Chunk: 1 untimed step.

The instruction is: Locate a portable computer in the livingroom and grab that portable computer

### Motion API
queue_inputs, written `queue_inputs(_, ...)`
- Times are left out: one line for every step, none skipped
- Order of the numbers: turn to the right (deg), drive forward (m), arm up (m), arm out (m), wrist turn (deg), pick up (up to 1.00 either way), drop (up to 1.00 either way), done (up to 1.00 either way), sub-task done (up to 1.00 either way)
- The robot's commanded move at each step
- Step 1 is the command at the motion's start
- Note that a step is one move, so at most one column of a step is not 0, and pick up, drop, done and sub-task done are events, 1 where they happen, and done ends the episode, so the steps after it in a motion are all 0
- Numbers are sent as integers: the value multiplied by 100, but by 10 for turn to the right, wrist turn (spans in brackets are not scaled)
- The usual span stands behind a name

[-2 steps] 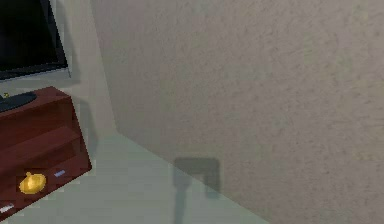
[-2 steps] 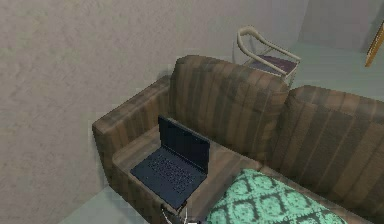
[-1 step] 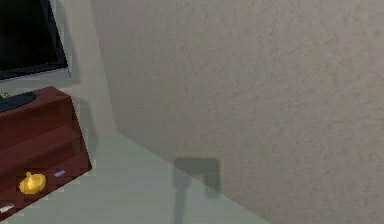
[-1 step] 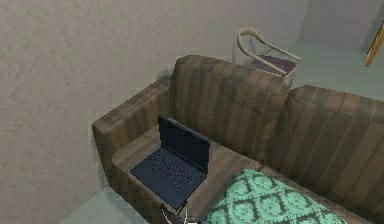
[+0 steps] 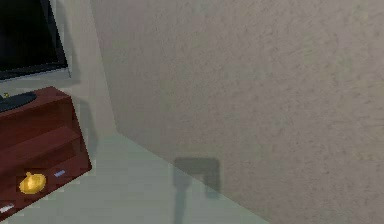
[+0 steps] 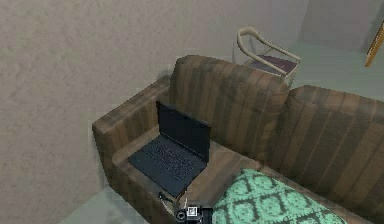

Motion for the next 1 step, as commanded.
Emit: queue_inputs(0,0,0,0,0,0,0,100,0)
